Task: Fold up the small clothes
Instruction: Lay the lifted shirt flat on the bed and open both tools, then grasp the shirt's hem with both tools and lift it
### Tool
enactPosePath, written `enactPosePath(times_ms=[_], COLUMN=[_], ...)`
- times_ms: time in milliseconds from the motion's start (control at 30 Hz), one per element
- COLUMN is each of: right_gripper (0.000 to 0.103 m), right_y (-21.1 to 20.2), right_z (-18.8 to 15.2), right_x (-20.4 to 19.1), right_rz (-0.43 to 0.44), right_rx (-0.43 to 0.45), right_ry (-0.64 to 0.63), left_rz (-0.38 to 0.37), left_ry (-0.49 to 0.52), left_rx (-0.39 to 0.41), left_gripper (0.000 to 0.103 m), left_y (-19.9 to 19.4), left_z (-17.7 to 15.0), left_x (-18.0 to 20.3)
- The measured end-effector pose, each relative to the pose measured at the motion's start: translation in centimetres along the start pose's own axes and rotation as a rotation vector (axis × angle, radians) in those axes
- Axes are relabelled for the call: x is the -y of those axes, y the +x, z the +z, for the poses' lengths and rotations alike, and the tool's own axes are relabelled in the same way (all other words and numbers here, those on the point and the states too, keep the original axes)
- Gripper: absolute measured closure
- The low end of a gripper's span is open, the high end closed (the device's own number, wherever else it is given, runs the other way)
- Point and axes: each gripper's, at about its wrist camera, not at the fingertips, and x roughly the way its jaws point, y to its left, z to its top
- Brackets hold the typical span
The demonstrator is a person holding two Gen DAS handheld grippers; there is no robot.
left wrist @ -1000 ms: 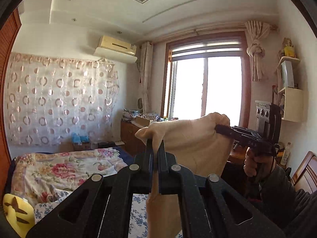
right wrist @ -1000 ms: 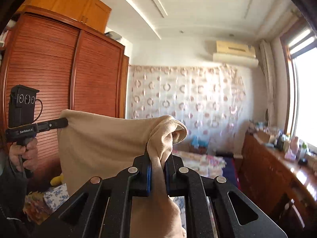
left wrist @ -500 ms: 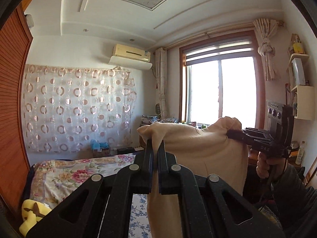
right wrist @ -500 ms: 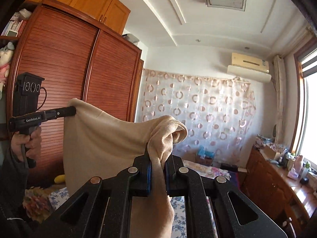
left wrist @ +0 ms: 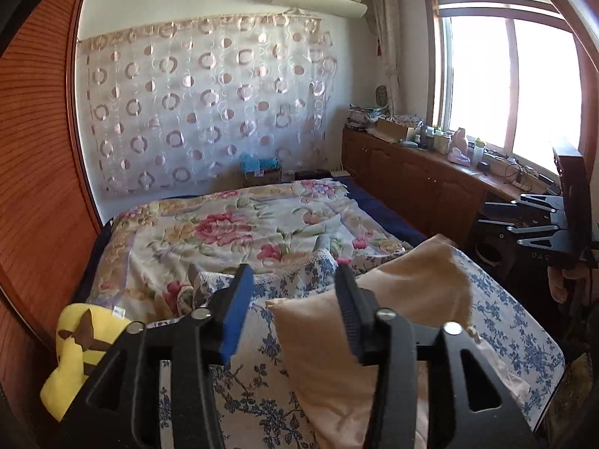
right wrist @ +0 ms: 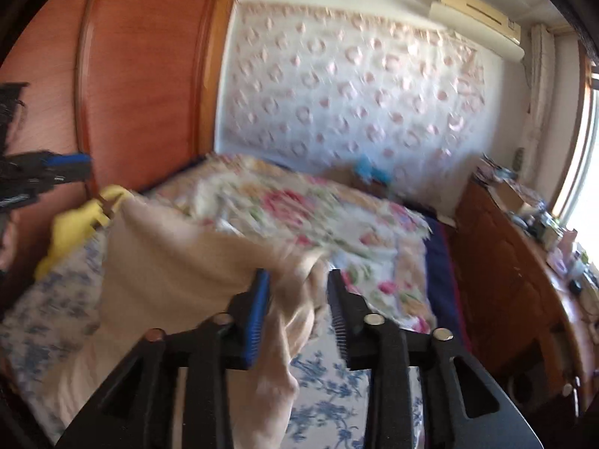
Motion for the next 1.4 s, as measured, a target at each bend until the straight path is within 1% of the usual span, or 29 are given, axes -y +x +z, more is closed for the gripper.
enactPosePath(times_ms=[33,67,100,200,267,300,367,400,533,667,767,867,1000,1067,1167,1267,1400], right_gripper=[0.055,0.055,0.055,0.055,0.054,0.048,0.040,0.039,0.039,0.039,0.039,0.039,0.039,0.037,0.037,0.037,0.037], right_y=[0.3,0.4,0.1,-1.6,-3.1,-3.7,-5.1,-5.5,-6.7,-7.1,-7.2,-7.3,-7.7,-7.8,-7.4,-7.1,-7.2], right_z=[-0.3,-0.5,-0.9,-2.2,-3.5,-3.7,-4.8,-5.8,-8.6,-11.3,-13.0,-13.9,-14.5,-14.8,-15.6,-15.6,-15.9], right_x=[0.4,0.8,1.2,1.6,1.6,1.3,1.5,1.4,1.7,1.5,1.7,1.6,1.7,1.7,1.6,1.3,0.4], right_rz=[-0.002,0.003,0.014,0.052,0.083,0.098,0.116,0.123,0.188,0.201,0.208,0.209,0.218,0.217,0.197,0.205,0.220], right_rx=[-0.012,-0.019,-0.022,-0.031,-0.034,-0.037,-0.040,-0.043,-0.082,-0.130,-0.180,-0.206,-0.212,-0.223,-0.229,-0.235,-0.239], right_ry=[0.008,0.013,0.020,0.044,0.058,0.066,0.097,0.111,0.168,0.177,0.178,0.177,0.197,0.202,0.196,0.205,0.176], left_rz=[-0.004,-0.009,-0.010,-0.011,-0.012,-0.014,-0.018,-0.024,-0.043,-0.077,-0.086,-0.089,-0.076,-0.081,-0.057,-0.059,-0.060], left_ry=[-0.001,-0.001,-0.001,0.012,0.026,0.028,0.023,0.019,0.007,-0.022,-0.044,-0.062,-0.092,-0.104,-0.104,-0.112,-0.115], left_rx=[-0.017,-0.031,-0.041,-0.064,-0.075,-0.080,-0.093,-0.100,-0.119,-0.151,-0.192,-0.219,-0.234,-0.241,-0.247,-0.256,-0.265], left_gripper=[0.039,0.031,0.030,0.030,0.030,0.030,0.030,0.030,0.030,0.030,0.030,0.030,0.030,0.030,0.030,0.030,0.030], left_y=[0.2,0.4,0.3,-0.3,-1.6,-2.1,-2.9,-3.2,-3.9,-4.6,-4.8,-5.3,-6.2,-6.4,-6.7,-6.7,-6.9], left_z=[-0.7,-1.5,-2.2,-3.5,-4.1,-4.5,-5.6,-6.2,-8.6,-11.2,-13.6,-15.4,-16.8,-17.3,-17.9,-18.2,-18.6], left_x=[0.1,0.2,0.4,1.4,2.4,2.7,3.0,3.4,4.0,4.6,5.2,5.6,5.8,5.8,5.8,5.7,5.9])
